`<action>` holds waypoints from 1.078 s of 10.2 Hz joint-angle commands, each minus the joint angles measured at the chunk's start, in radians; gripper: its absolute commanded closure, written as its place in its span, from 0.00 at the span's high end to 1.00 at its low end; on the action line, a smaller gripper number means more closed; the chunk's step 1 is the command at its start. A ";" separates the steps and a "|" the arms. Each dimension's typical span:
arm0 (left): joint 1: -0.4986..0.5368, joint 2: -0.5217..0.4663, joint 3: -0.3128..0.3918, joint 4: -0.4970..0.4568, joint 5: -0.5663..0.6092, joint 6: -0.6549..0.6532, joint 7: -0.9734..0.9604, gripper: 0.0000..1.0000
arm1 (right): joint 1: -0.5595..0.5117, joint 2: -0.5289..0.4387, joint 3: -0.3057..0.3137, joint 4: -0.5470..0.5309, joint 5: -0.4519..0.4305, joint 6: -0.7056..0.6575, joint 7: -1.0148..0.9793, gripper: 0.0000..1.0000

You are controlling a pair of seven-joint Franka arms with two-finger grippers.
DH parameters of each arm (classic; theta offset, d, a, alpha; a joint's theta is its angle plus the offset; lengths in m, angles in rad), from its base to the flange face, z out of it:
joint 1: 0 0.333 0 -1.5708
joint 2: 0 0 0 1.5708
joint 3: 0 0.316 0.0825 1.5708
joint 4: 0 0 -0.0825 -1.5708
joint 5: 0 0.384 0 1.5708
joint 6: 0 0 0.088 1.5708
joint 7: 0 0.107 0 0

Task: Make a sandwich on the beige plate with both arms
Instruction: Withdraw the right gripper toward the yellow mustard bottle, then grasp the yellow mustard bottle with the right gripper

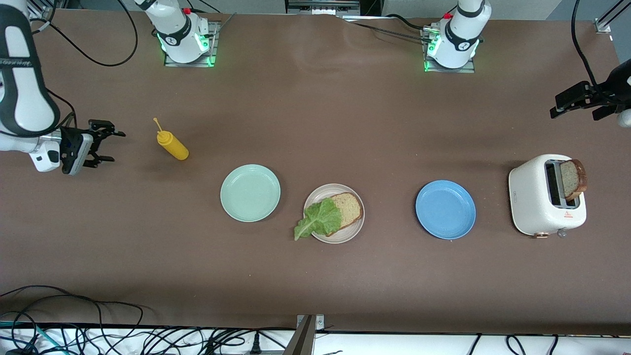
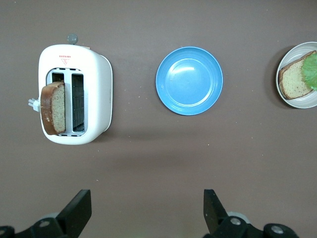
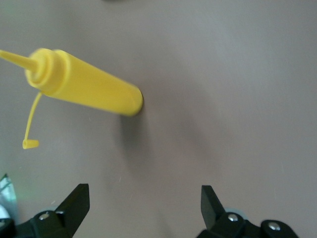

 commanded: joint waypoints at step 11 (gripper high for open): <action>0.006 0.018 -0.001 0.018 0.000 -0.001 0.018 1.00 | -0.056 0.244 0.011 -0.002 0.360 -0.280 -0.847 1.00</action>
